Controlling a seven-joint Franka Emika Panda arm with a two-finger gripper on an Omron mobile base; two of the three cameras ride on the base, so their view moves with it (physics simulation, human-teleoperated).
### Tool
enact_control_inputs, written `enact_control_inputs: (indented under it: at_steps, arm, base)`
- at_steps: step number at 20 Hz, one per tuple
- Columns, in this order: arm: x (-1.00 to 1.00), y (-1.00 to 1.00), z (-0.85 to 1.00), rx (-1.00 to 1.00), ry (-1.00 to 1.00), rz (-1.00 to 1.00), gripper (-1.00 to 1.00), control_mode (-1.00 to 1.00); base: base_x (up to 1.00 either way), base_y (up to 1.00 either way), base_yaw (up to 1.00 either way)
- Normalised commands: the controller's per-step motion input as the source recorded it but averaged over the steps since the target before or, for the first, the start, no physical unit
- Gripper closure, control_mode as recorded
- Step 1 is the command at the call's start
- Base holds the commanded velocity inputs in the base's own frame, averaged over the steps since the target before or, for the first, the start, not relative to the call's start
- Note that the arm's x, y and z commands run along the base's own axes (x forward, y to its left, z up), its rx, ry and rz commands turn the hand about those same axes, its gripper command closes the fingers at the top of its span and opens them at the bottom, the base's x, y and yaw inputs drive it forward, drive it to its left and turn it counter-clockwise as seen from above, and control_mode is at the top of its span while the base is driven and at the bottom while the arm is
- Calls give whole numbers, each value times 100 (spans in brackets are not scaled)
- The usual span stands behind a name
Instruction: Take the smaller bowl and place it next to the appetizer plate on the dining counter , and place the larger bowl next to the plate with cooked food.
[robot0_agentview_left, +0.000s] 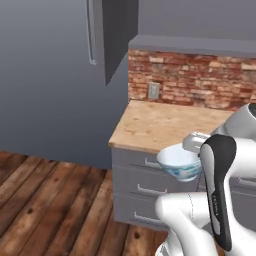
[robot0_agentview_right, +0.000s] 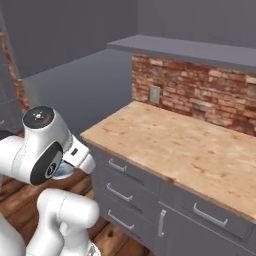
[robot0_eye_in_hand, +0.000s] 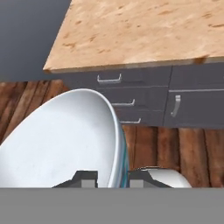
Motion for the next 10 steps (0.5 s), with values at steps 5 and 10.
enact_control_inputs:
  at_steps: [5, 10]
  arm:
    - [0, 0, 0, 0, 0, 0, 100, 100]
    - [0, 0, 0, 0, 0, 0, 100, 100]
  base:
    - [-38, -51, 47]
    - [-57, -31, 52]
